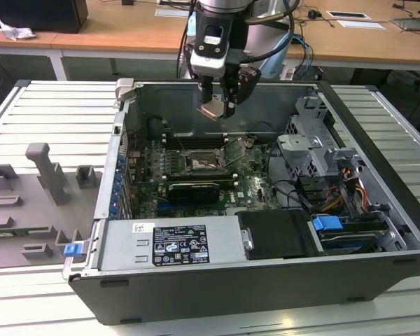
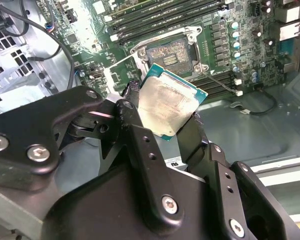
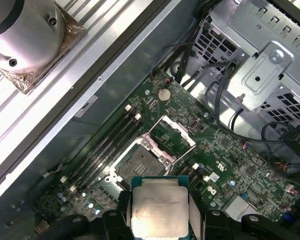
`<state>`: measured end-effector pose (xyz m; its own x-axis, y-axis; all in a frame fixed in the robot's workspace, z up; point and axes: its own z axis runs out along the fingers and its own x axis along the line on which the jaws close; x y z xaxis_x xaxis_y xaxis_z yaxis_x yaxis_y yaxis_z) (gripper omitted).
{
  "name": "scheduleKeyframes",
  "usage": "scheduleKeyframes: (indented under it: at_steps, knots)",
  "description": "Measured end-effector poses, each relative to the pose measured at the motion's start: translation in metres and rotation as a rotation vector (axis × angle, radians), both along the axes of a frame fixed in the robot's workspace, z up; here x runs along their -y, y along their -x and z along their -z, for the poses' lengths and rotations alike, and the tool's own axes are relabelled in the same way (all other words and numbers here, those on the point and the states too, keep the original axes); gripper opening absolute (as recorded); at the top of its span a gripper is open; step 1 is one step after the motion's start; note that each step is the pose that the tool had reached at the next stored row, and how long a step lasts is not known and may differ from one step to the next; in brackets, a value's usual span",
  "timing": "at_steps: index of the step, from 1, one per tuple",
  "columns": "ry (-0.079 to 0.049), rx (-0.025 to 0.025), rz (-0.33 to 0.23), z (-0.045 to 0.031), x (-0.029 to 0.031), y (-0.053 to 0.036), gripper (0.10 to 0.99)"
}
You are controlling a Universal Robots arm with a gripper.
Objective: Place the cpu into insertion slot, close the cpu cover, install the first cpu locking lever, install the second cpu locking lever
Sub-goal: 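Place the cpu into insertion slot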
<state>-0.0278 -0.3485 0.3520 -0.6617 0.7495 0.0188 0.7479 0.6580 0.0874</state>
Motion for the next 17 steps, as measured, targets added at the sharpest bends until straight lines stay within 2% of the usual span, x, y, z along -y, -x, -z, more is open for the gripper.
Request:
scheduleKeyframes:
  at_steps: [17]
  knots:
    - [0.0, -0.0001, 0.073, 0.0002, 0.0, 0.0, 0.541]
